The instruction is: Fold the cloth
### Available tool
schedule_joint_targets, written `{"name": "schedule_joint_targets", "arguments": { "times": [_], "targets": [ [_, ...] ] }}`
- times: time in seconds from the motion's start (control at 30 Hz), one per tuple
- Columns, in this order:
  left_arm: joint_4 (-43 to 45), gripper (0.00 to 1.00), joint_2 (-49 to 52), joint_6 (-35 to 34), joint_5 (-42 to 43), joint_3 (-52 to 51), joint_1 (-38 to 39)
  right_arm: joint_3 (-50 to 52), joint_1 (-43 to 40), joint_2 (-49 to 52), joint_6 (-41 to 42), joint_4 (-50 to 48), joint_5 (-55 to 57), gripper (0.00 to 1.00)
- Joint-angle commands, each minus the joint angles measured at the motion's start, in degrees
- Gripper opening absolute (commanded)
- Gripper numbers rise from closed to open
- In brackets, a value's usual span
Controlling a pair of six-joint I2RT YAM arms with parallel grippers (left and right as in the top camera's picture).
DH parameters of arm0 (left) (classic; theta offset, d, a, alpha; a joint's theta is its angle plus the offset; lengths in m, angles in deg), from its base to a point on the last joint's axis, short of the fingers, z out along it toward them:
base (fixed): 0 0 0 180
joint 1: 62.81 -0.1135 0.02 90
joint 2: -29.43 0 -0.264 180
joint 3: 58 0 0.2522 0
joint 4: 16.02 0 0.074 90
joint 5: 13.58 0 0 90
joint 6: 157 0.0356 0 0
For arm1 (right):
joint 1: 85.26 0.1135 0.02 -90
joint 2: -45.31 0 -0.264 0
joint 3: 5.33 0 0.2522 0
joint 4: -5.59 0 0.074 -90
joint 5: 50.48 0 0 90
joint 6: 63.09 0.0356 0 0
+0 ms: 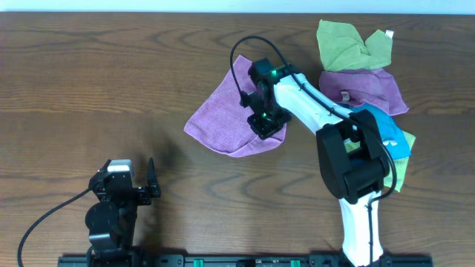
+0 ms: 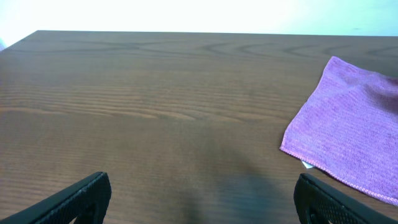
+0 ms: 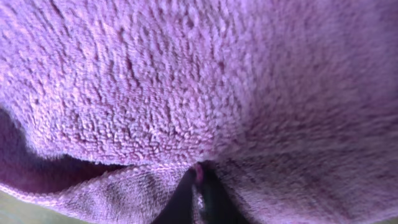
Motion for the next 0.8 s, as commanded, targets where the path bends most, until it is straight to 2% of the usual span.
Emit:
{"name": "schedule_joint_targets", "arguments": {
  "times": [0.0,0.13,0.3,0.53,0.6,0.63,0.73,0.77],
  "targets": [
    [-0.63,0.95,-0.28,-0.42,-0.39,-1.31,0.24,0.70,0.37,0.35,-0.74,0.17,-2.12,0.01],
    [-0.66,0.96,-0.28,-0.42,-0.39,-1.31,0.24,0.42,0.37,0.33,1.99,1.64,-4.04,0.01],
    [-0.63,0.96,-0.28,-0.42,-0.39,-1.31,0.24,-0.37,0.74,0.22,3.23,5.42,-14.82,0.01],
    [-0.63,0.95,-0.28,-0.42,-0.39,-1.31,0.24,-0.50,3.74,0.17,5.64,14.38,-18.32,0.02],
    [-0.63,0.95,-0.28,-0.42,-0.39,-1.31,0.24,-0.50,4.98,0.17,5.60,17.31,-18.08,0.12],
    [-0.63,0.95,-0.28,-0.42,-0.39,-1.31,0.24,-0.50,5.60,0.17,5.60,18.18,-18.10,0.23],
    [-0.66,0.95,-0.28,-0.42,-0.39,-1.31,0.24,-0.50,7.30,0.17,5.62,19.45,-18.08,0.40],
    [-0.63,0.95,-0.28,-0.42,-0.39,-1.31,0.24,-0.50,7.76,0.17,5.62,19.47,-18.08,0.52]
  ]
}}
